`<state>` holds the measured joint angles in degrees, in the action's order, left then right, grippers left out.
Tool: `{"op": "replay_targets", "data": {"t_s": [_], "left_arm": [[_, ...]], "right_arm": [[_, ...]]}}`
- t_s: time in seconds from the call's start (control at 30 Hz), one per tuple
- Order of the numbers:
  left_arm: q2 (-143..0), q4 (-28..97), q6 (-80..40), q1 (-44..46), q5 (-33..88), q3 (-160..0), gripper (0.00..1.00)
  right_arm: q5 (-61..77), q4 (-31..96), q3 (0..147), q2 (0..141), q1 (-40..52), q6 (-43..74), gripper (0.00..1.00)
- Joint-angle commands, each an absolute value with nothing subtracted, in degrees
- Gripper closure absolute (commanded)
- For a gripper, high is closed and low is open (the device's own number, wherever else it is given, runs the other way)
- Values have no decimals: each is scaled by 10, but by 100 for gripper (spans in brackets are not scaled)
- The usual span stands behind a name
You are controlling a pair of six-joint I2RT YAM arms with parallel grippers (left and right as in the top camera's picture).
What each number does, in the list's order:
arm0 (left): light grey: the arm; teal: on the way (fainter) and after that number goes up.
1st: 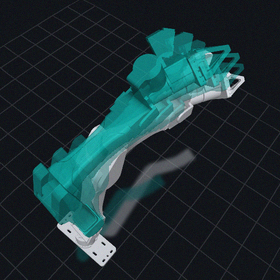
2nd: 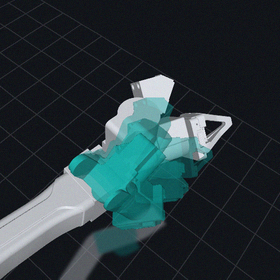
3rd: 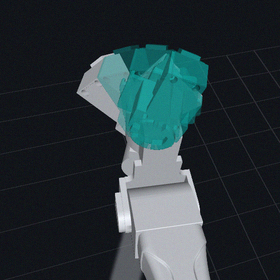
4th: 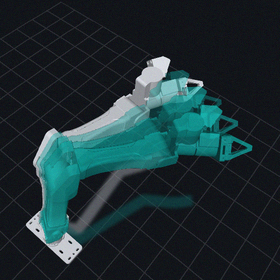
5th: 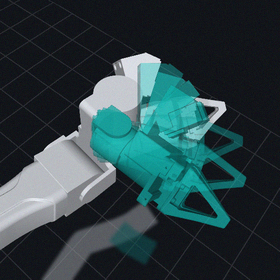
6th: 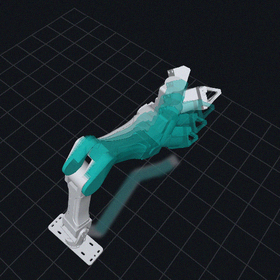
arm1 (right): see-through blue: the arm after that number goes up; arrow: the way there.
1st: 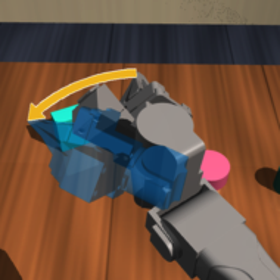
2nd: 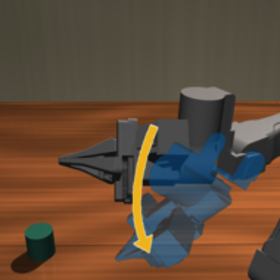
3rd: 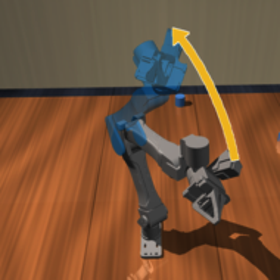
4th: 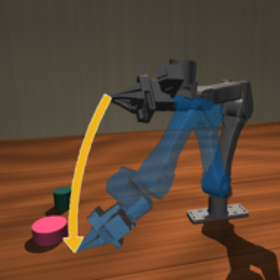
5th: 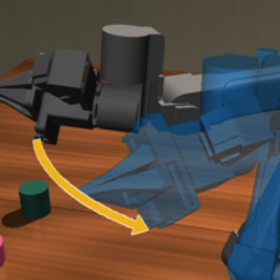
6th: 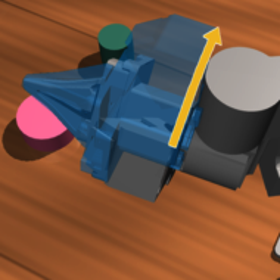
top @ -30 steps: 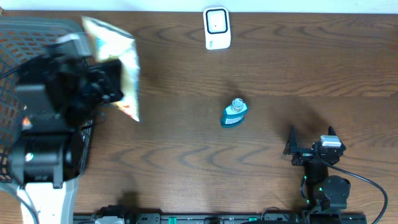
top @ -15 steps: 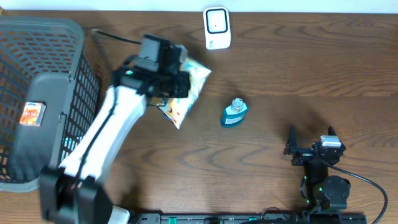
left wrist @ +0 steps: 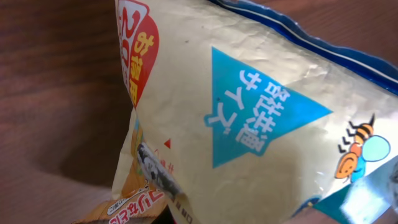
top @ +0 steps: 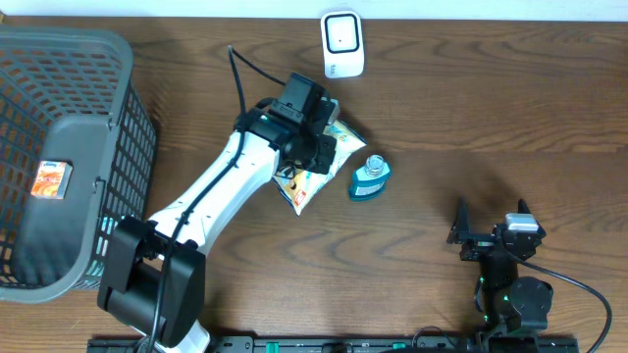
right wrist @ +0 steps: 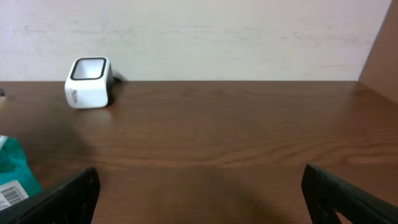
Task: Scan the item barcode
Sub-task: 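Grasp the large wet-wipes pack and carry it to the scanner, then release the wet-wipes pack on the table beside the bottle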
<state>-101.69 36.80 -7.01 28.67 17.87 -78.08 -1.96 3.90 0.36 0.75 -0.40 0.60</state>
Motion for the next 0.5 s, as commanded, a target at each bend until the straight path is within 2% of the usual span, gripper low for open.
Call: {"op": "replay_targets", "data": {"t_s": [0.0,0.13,0.2,0.23,0.37,0.47], "left_arm": [[-1013,347,-58,300,150,-778,92],[-1018,338,-105,303,118,-778,92],[-1018,339,-131,303,106,-778,78],[-1018,339,-137,303,106,-778,76],[-1018,340,-150,303,107,-778,70],[-1018,340,-152,303,107,-778,70]], "right_arm": [[-22,41,3,8,-3,-1,1],[-22,41,3,8,-3,-1,1],[-22,41,3,8,-3,-1,1],[-22,41,3,8,-3,-1,1],[-22,41,3,8,-3,-1,1],[-22,41,3,8,-3,-1,1]]}}
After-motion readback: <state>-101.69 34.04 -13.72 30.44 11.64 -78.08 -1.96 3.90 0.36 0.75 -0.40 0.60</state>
